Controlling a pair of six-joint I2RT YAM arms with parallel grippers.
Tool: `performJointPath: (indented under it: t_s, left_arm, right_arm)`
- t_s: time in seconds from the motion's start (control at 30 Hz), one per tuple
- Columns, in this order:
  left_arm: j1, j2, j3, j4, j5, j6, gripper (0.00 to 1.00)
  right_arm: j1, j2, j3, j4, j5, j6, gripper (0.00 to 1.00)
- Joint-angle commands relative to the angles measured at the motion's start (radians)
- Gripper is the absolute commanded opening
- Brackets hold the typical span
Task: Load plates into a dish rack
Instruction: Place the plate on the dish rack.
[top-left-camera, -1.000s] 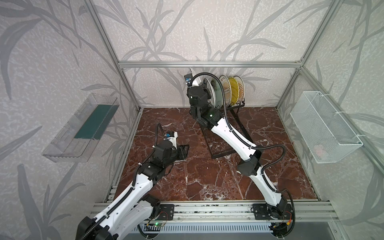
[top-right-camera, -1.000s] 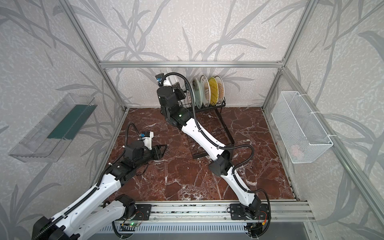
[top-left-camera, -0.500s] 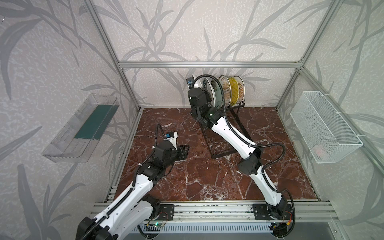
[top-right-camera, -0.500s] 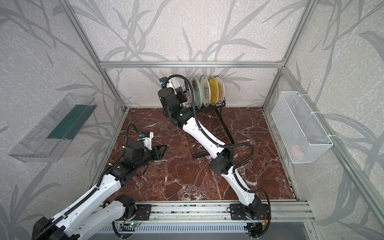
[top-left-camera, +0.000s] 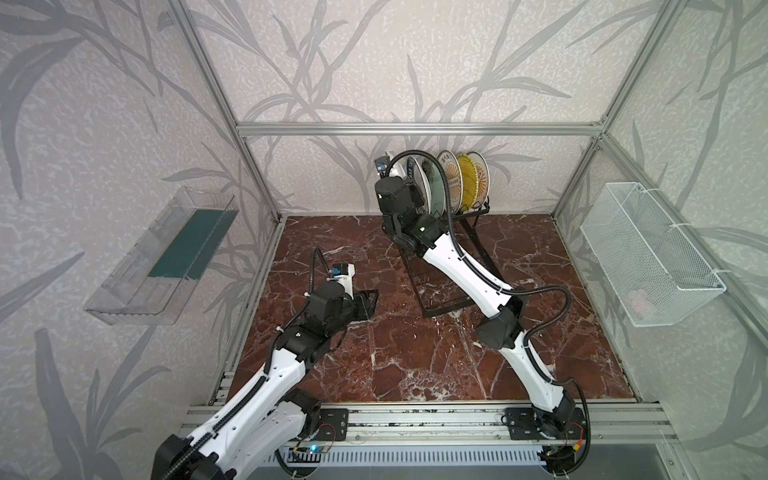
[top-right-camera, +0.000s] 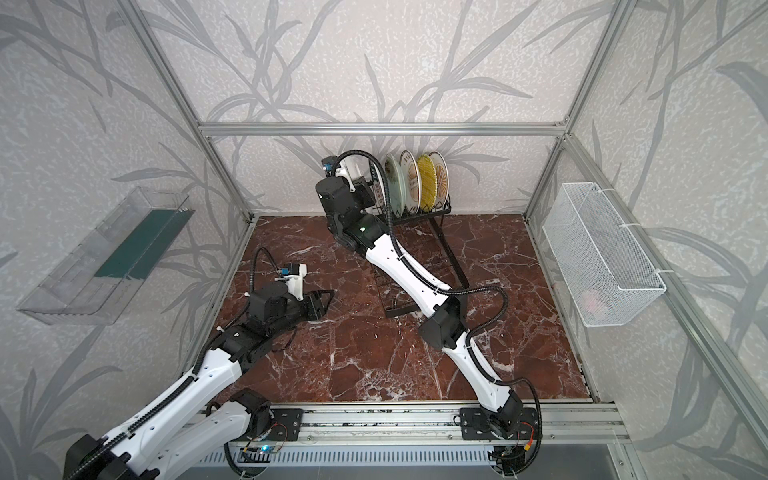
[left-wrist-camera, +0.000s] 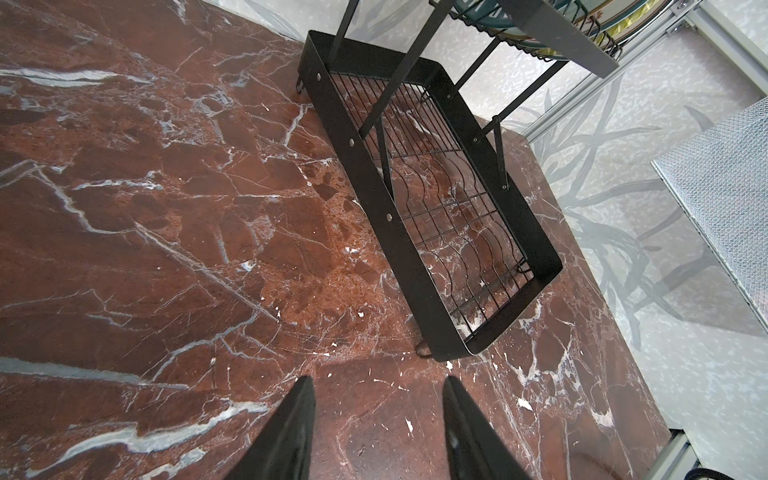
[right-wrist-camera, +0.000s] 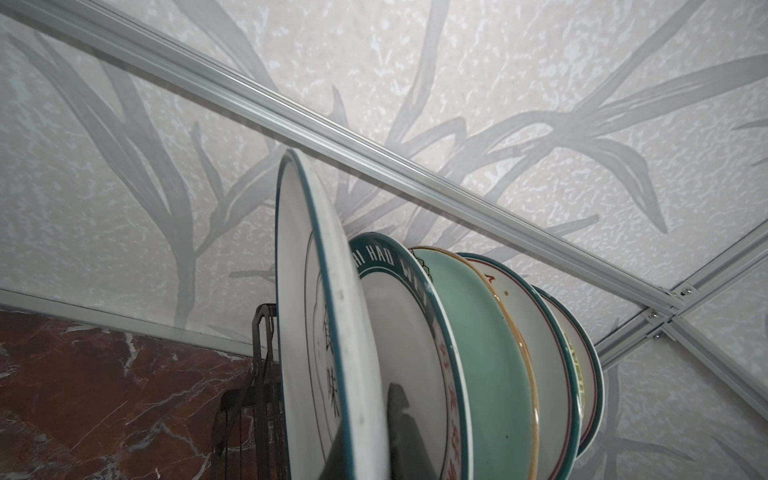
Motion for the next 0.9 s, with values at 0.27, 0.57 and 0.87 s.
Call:
performJointPath:
  t_s: [0.27, 0.57, 0.87]
  left_arm:
    - [0.006, -0.022, -0.016, 0.009, 0.005, -0.004, 0.48]
    - [0.006, -0.026, -0.019, 0.007, 0.001, -0.002, 0.48]
    - [0.007, -0.033, -0.023, 0.002, -0.004, 0.001, 0.49]
  right_arm:
    - [-0.008, -0.021, -0.019, 0.000, 0.012, 0.063, 0.00]
    - [-0.012, -0.023, -0.044, -0.006, 0.019, 0.075, 0.00]
    - [-0.021, -0.024, -0.063, -0.037, -0.004, 0.110, 0.00]
